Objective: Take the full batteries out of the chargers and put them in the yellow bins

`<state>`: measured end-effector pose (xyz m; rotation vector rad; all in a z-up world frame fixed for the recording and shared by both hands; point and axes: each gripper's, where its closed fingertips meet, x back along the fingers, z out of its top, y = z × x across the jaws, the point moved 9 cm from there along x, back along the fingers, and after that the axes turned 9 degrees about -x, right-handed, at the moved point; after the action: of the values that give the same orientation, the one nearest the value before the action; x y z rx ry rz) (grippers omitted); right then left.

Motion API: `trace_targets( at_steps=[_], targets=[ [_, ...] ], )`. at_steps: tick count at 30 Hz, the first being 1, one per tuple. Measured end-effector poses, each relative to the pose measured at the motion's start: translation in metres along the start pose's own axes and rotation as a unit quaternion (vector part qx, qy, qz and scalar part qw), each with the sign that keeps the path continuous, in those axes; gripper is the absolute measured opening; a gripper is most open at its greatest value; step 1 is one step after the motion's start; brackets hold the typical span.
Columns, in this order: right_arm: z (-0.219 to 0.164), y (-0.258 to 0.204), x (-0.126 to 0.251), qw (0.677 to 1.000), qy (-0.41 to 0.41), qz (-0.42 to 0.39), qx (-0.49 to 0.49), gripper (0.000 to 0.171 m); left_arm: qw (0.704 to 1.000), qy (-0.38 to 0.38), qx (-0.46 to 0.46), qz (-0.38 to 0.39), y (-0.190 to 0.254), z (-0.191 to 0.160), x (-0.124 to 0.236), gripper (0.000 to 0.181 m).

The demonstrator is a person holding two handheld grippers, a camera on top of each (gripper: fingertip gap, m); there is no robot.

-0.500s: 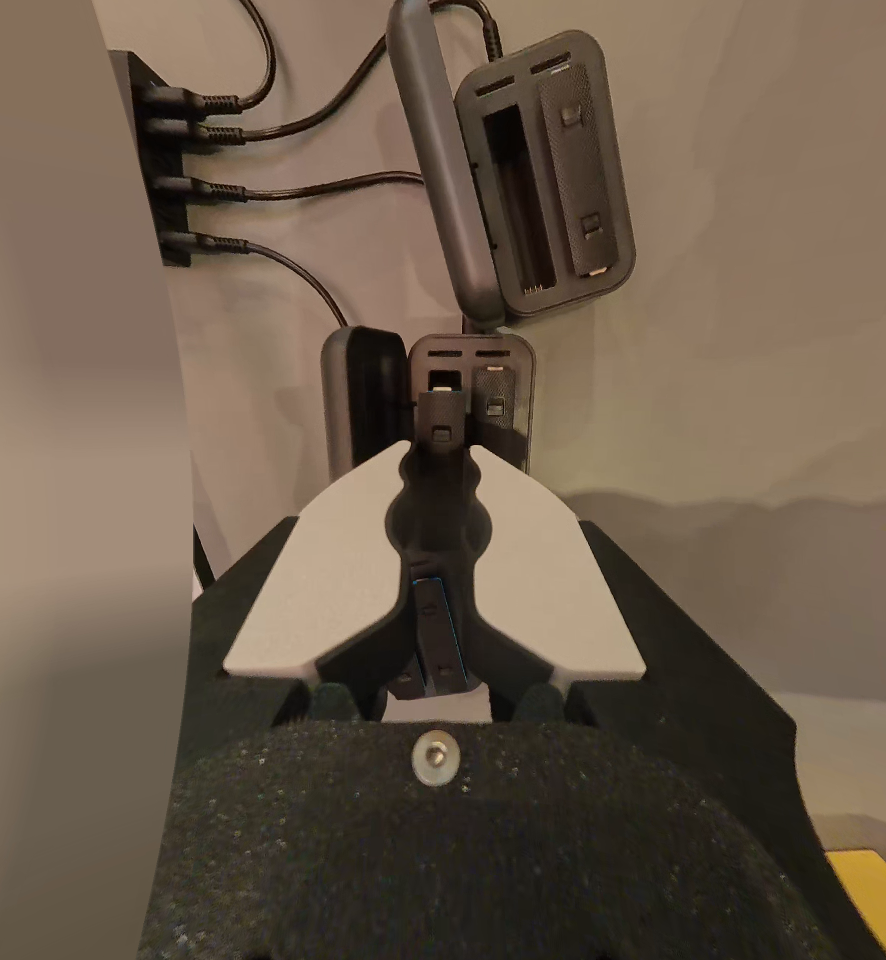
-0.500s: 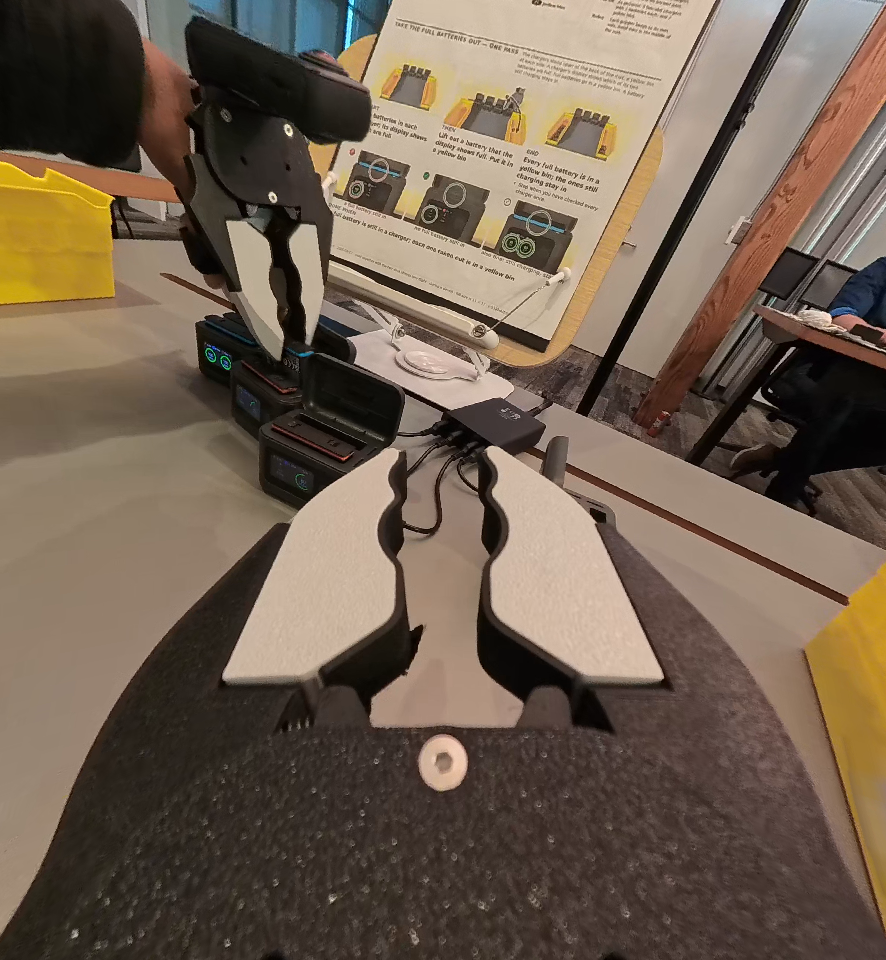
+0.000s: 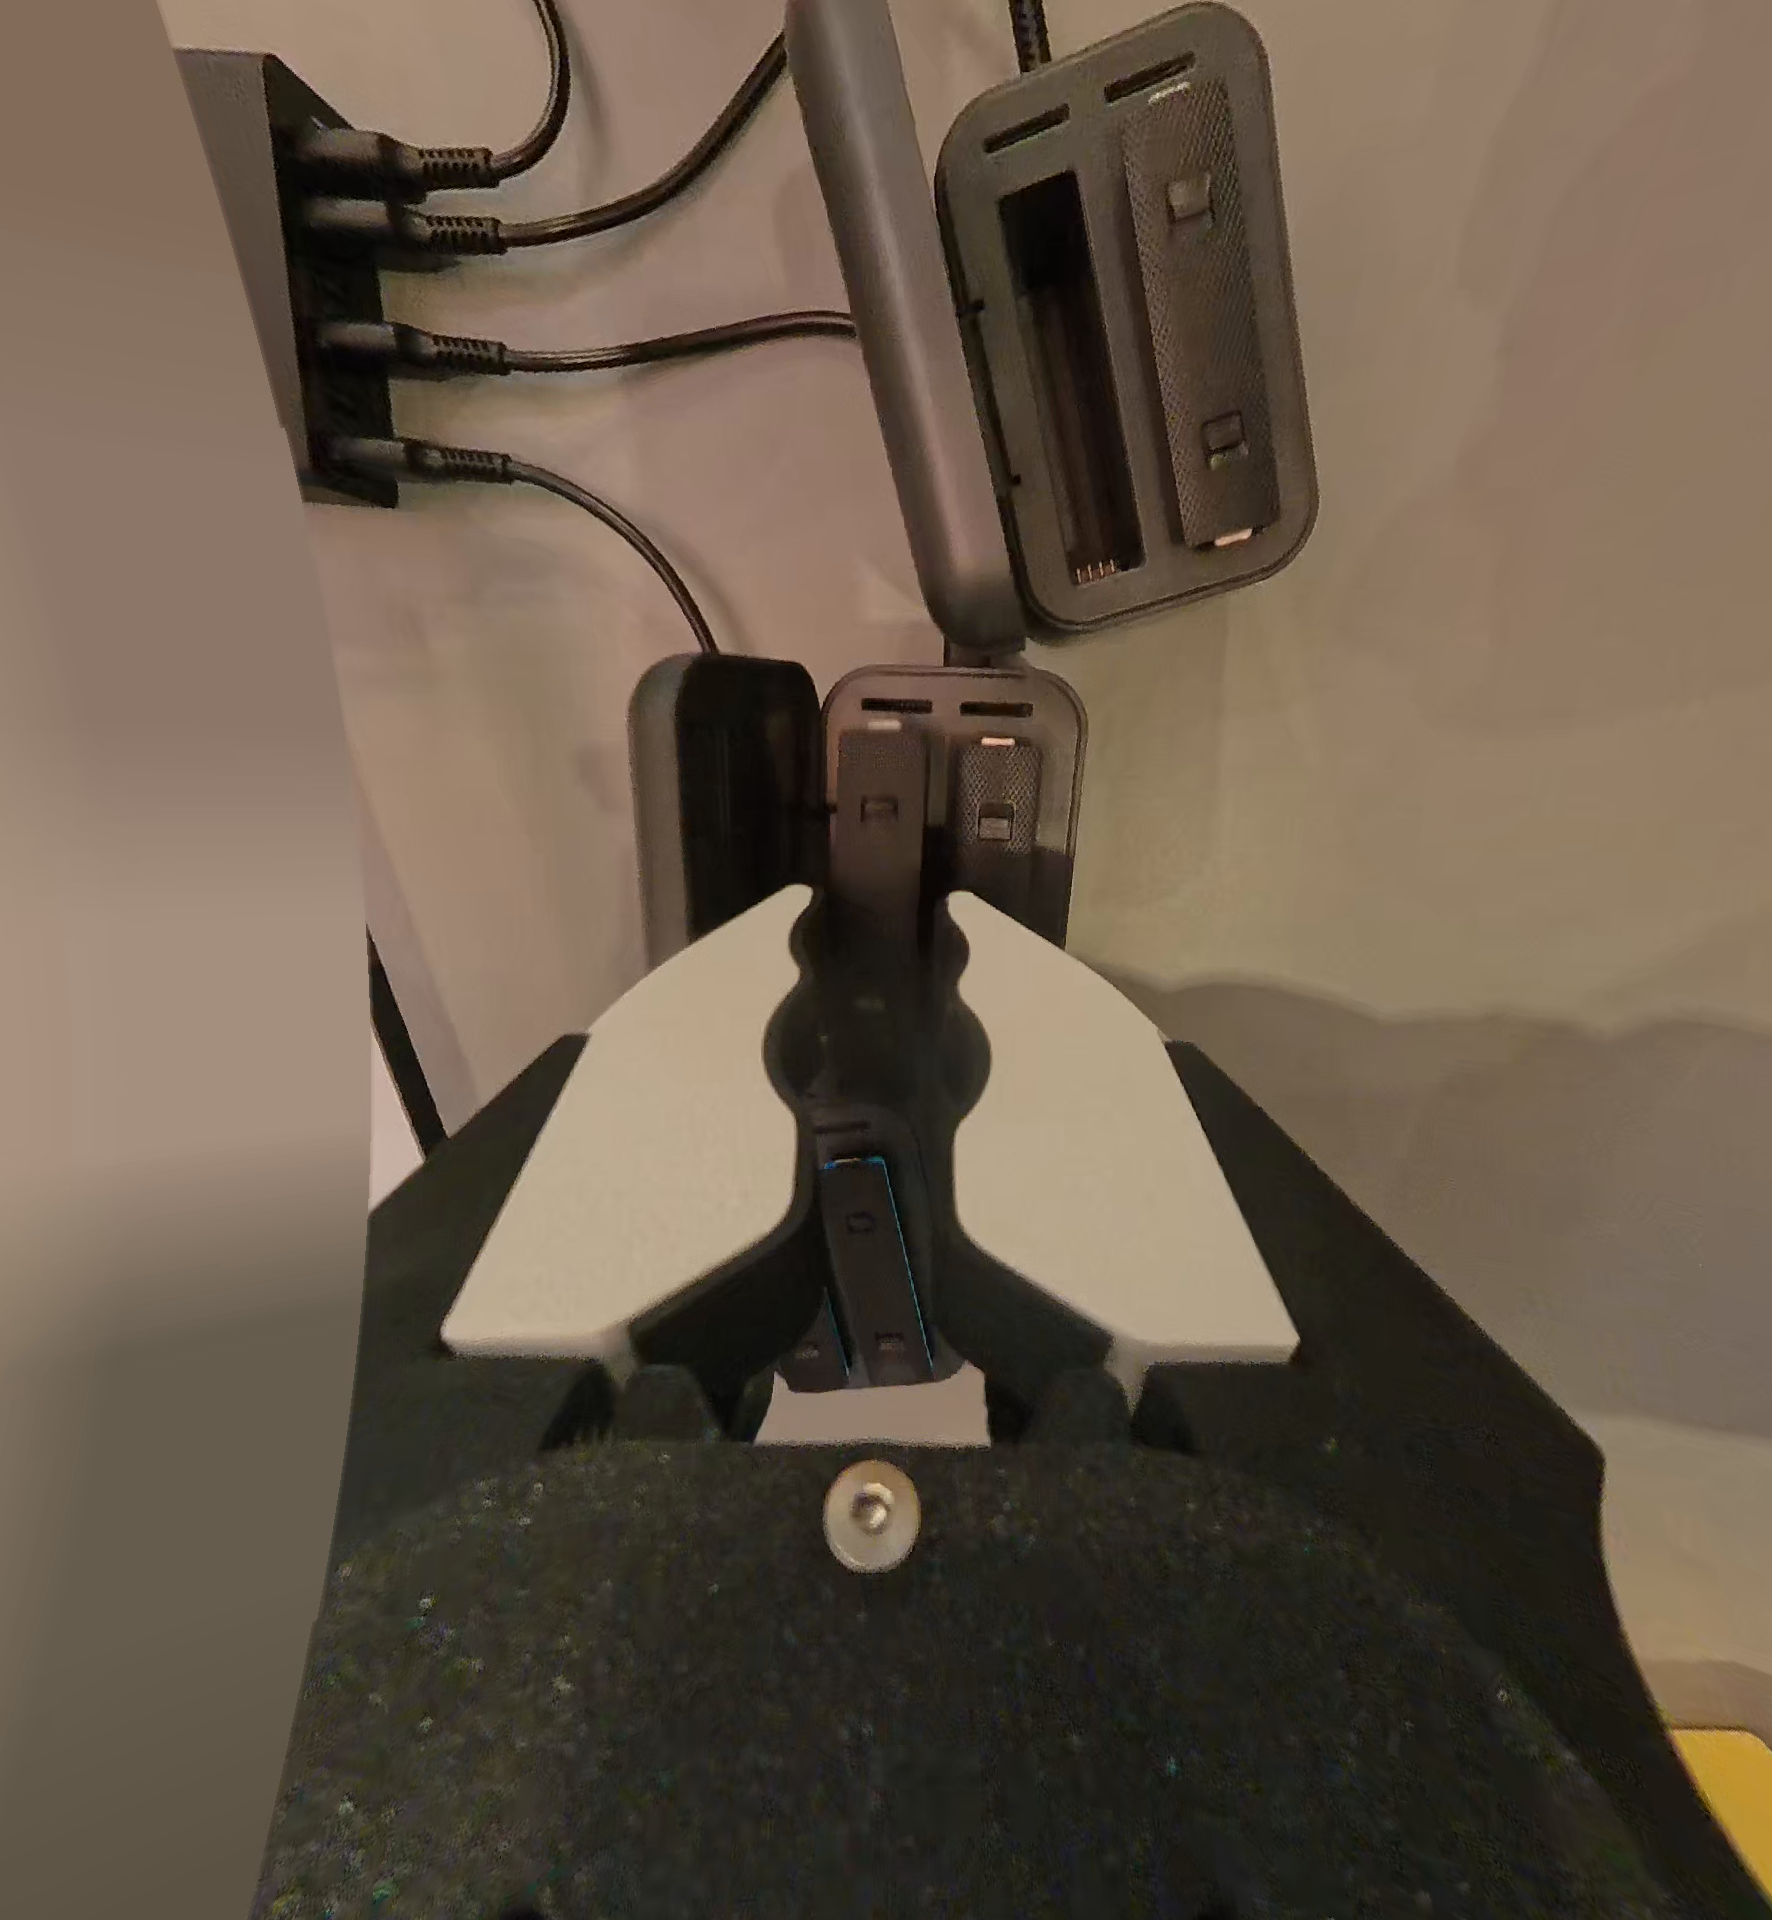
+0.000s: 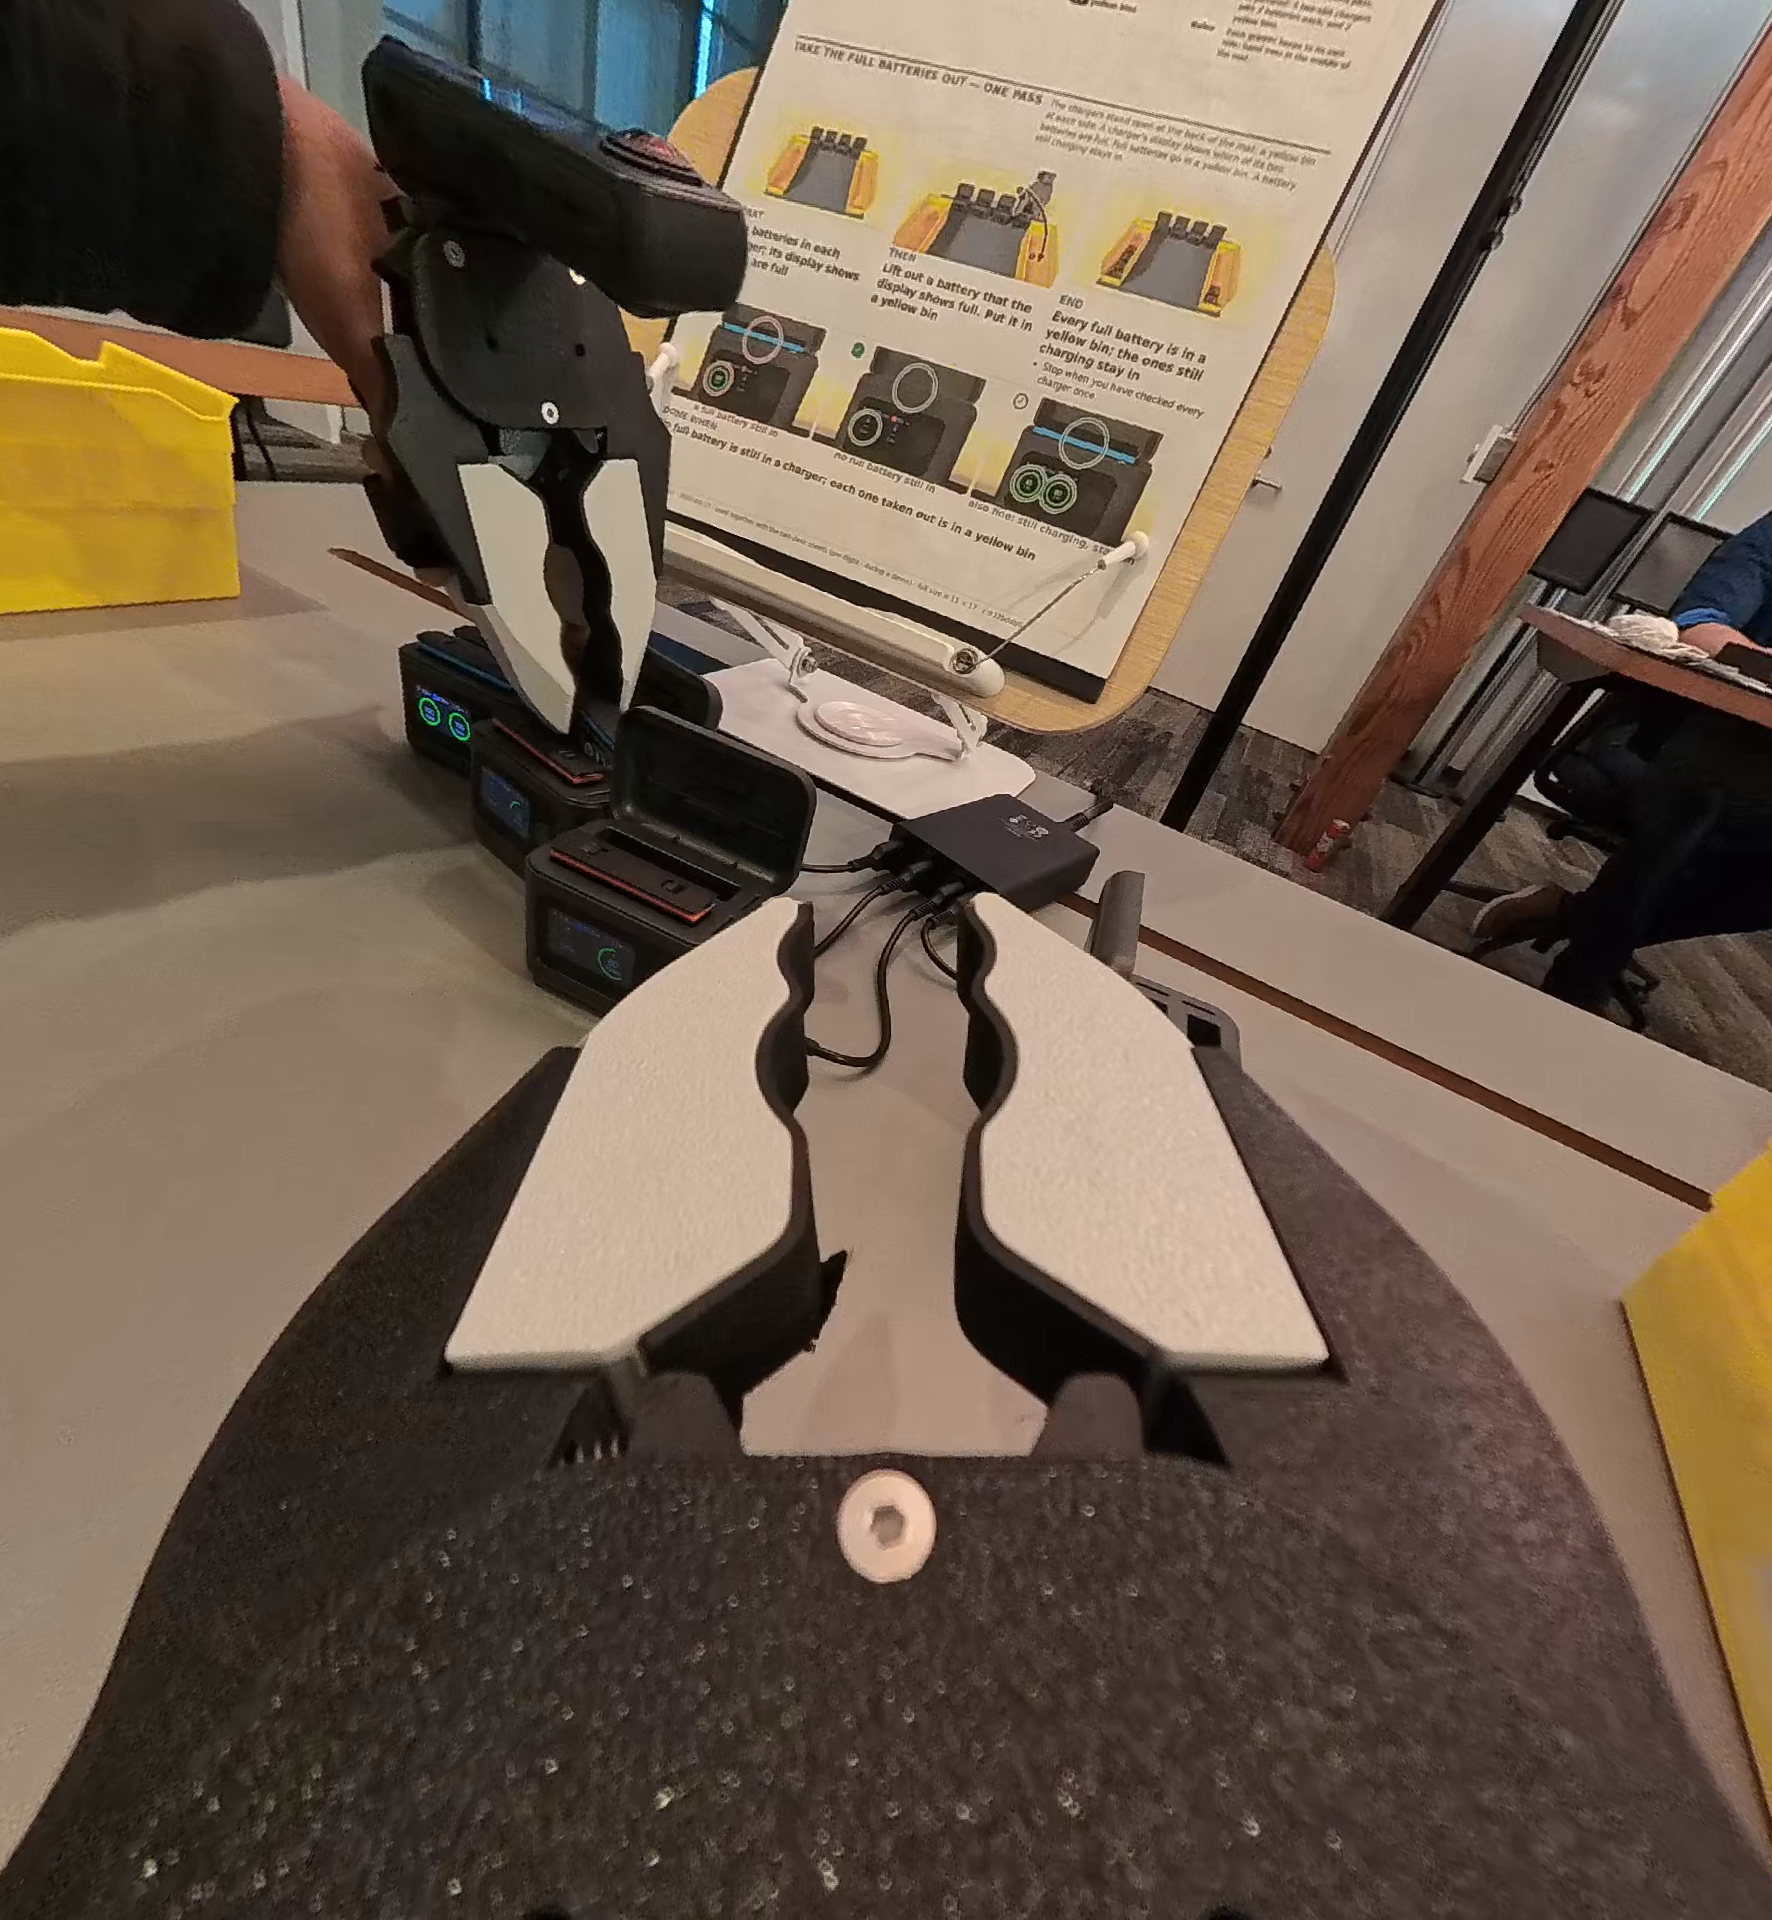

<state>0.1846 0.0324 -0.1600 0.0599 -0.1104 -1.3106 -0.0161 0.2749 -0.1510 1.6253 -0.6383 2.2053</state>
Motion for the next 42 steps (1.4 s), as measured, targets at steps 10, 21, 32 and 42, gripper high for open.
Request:
trace_targets(
  at_steps=[10, 21, 32, 42],
  targets=[
    [0.000, -0.001, -0.001, 1.000, -0.003, 0.006, -0.001, 0.026, 1.000, 0.004, 0.017, 0.020, 0.002, -0.006, 0.003, 0.017],
    [0.001, -0.001, -0.001, 1.000, -0.001, 0.008, -0.005, 0.026, 0.987, 0.134, 0.074, 0.038, 0.009, -0.025, 0.002, 0.016],
    [0.000, -0.002, -0.002, 1.000, -0.002, 0.012, -0.005, 0.025, 0.986, 0.141, 0.067, 0.058, 0.016, -0.025, 0.003, 0.024],
    [-0.001, -0.003, -0.003, 1.000, -0.006, 0.018, -0.005, 0.025, 0.996, 0.017, 0.006, 0.090, 0.015, -0.007, 0.015, 0.022]
  ],
)
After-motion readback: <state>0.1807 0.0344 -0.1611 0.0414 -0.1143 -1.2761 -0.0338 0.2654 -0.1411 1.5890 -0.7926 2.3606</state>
